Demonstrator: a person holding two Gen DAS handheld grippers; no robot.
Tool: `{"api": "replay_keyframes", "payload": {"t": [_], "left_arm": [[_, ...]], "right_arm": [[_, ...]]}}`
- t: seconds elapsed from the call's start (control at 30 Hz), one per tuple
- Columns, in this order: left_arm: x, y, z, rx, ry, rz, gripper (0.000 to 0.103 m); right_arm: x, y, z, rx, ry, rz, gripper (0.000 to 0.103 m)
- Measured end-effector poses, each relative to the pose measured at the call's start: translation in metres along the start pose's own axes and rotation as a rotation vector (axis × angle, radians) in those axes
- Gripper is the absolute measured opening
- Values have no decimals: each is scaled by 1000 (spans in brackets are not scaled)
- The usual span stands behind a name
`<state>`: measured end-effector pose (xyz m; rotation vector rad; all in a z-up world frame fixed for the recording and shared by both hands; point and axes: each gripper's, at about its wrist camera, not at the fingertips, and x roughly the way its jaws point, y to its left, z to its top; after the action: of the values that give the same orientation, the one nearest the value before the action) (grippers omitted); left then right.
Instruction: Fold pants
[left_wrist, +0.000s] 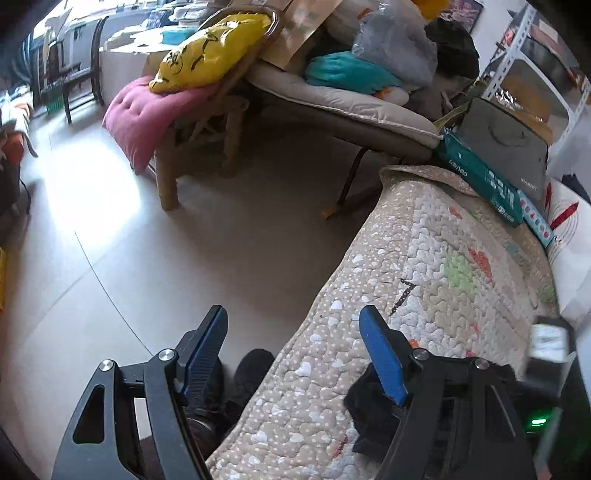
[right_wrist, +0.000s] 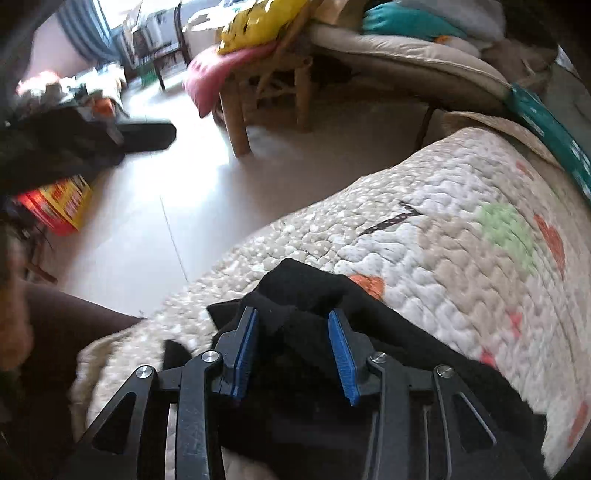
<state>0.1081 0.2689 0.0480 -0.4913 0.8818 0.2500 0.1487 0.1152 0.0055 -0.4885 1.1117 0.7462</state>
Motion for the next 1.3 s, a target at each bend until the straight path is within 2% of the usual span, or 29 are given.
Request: {"api": "replay_keyframes", "payload": {"t": [0.03, 0.1, 0.23, 0.37, 0.53, 0.67, 0.8, 0.87, 1.0, 1.13, 1.2, 1.3], "left_arm": [[-1, 0, 0, 0, -3, -4, 73], [-4, -1, -1, 4, -12, -14, 73], [-5, -4, 1, 3, -10, -37, 73], [-3, -5, 0, 9, -6, -31, 73], [-2, -5, 1, 10, -17, -9, 73], [-1, -6, 1, 23, -32, 14, 73], [5, -18, -3, 77, -12, 12, 73], [9, -33, -10, 148, 1, 8, 73], [17, -68, -30, 334, 31, 21, 73], [44, -86, -56, 474, 146, 132, 73], [52, -84, -62, 490, 182, 158, 73], [53, -78, -61, 470, 192, 165, 73]], "right_arm": [[6, -2, 3, 2, 16, 10, 18], [2, -6, 5, 18, 6, 12, 13], [-12, -13, 18, 45, -45, -28, 12], [-1, -31, 36, 100, -35, -50, 13], [25, -41, 47, 161, 6, -58, 17], [4, -53, 47, 260, -72, -37, 33], [-42, -67, 12, 294, -132, -112, 36], [-60, -68, -18, 289, -138, -170, 37], [-75, -72, -89, 357, -93, -196, 43], [-72, -85, -151, 466, 23, -166, 46], [-84, -90, -177, 505, 16, -126, 46], [-110, -94, -200, 505, 35, -116, 47]]}}
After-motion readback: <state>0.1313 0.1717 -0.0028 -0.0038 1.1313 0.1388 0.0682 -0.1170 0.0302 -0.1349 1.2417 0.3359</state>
